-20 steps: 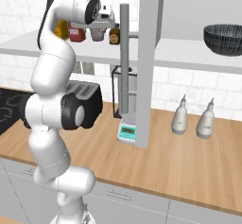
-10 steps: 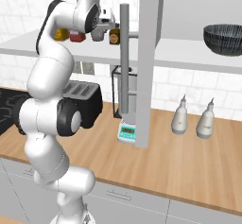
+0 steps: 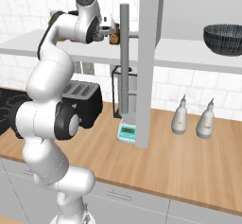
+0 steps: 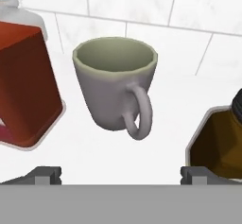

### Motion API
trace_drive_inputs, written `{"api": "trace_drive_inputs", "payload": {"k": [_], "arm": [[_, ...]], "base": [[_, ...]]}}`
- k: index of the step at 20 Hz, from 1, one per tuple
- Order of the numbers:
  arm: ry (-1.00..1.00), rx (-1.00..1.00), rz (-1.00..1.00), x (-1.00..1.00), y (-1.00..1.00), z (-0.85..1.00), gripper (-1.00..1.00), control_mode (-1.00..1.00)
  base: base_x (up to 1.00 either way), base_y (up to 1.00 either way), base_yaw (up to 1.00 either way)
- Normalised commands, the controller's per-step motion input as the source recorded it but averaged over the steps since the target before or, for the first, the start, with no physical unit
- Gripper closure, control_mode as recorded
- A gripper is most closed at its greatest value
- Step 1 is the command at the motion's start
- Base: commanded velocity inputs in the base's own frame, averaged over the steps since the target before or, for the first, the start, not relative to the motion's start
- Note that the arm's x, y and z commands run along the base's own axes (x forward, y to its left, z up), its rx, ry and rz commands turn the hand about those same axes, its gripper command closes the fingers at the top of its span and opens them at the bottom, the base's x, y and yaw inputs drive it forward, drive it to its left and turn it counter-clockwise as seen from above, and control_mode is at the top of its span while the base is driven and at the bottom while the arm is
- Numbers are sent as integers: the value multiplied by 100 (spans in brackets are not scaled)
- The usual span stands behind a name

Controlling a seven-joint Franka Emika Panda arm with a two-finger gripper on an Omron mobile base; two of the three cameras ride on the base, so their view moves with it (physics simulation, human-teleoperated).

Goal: Gather all objects into one cabinet and sort the glasses and bowls to opposite sides.

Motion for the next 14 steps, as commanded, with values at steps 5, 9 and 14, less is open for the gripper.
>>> {"api": "trace_drive_inputs", "payload": {"k": [5, 9, 14], "arm": [[0, 0, 0, 15, 0, -2, -100, -100], [0, 0, 0, 5, 0, -1, -100, -100], [0, 0, 0, 6, 0, 0, -100, -100]], "base": [[0, 0, 0], [0, 0, 0], [0, 0, 0]]}}
